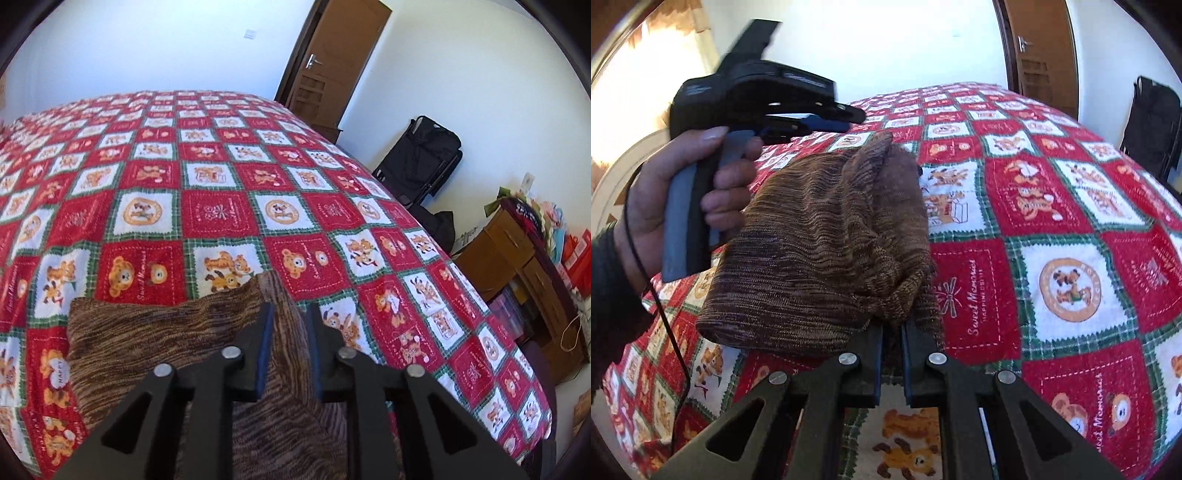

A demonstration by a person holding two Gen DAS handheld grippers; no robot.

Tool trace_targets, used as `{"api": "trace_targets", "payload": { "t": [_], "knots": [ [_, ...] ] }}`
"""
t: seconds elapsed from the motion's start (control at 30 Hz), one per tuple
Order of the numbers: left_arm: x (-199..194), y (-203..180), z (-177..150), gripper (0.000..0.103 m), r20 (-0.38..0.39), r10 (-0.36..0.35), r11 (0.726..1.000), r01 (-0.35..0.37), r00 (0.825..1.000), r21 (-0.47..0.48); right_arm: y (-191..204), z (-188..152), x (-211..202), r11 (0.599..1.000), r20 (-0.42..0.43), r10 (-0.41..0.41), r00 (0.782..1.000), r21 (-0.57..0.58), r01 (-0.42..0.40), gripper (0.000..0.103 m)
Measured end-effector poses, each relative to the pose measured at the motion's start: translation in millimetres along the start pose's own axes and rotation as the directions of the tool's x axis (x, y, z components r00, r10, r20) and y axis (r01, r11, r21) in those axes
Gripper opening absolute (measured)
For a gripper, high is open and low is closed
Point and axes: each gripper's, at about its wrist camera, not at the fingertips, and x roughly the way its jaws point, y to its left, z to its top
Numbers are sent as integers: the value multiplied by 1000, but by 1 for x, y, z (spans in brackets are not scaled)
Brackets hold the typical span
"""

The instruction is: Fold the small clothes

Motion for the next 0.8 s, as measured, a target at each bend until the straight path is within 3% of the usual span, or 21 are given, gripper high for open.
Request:
{"api": "trace_targets", "payload": {
  "t": [0.07, 0.17, 0.23, 0.3, 0.47, 0.53, 0.6, 0.63, 0.67, 0.7, 0.8],
  "knots": [
    [-11, -2, -6, 29, 16, 17, 999, -17, 1000, 28, -7, 0, -1, 999, -3, 14, 1000, 38, -14, 10],
    [-36, -2, -26, 46, 62, 62, 995, -67, 996, 71, -15, 1, -13, 998, 26, -29, 999, 60, 28, 26],
    [-56, 2, -44, 64, 106, 98, 990, -108, 989, 91, -15, 6, -24, 998, 63, -47, 997, 46, 44, 41],
    [-74, 10, -65, 71, 145, 128, 986, -141, 981, 85, -12, 16, -30, 999, 89, -29, 996, 29, 27, 47],
    [-83, 29, -109, 71, 126, 183, 982, -188, 975, 25, 4, 58, -16, 998, 111, 57, 992, -38, -53, 47],
    [-77, 34, -120, 71, 98, 172, 985, -173, 980, 5, 11, 79, 8, 990, 60, 136, 989, -37, -134, 47],
    [-73, 37, -130, 72, 99, 177, 984, -177, 979, -12, 13, 96, 37, 989, 1, 145, 989, -26, -145, 47],
    [-71, 38, -132, 73, 106, 179, 984, -179, 978, -13, 15, 102, 51, 991, -23, 126, 992, -33, -127, 43],
    [-68, 39, -133, 74, 107, 182, 983, -181, 977, -20, 16, 106, 64, 994, -43, 102, 994, -39, -103, 31],
    [-69, 40, -133, 74, 108, 178, 984, -177, 978, -24, 13, 109, 81, 996, -75, 82, 994, -29, -84, 7],
    [-70, 39, -134, 82, 118, 176, 984, -174, 977, -22, -2, 111, 91, 1000, -74, 15, 997, 8, -14, 7]
  ]
}}
